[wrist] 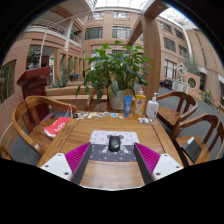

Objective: Arrange mouse

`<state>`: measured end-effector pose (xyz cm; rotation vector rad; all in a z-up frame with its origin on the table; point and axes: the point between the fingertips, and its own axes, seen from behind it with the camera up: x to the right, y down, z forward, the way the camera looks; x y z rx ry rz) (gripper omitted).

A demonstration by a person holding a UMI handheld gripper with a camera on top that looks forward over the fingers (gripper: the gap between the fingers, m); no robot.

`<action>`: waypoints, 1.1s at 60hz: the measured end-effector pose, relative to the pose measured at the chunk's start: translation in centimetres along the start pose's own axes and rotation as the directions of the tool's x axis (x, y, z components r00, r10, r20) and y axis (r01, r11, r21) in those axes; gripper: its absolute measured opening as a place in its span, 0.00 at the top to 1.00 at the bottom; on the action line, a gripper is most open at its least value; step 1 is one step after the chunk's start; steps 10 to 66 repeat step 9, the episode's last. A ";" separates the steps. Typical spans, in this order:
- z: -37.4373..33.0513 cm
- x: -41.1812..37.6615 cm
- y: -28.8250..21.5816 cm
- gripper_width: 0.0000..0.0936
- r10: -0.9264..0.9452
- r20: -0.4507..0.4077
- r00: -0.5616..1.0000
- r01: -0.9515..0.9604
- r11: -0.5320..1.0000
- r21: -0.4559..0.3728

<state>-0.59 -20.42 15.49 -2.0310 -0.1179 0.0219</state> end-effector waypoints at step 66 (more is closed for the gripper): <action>-0.6 0.0 0.3 0.08 -0.010 -0.001 1.000 0.010 1.000 0.000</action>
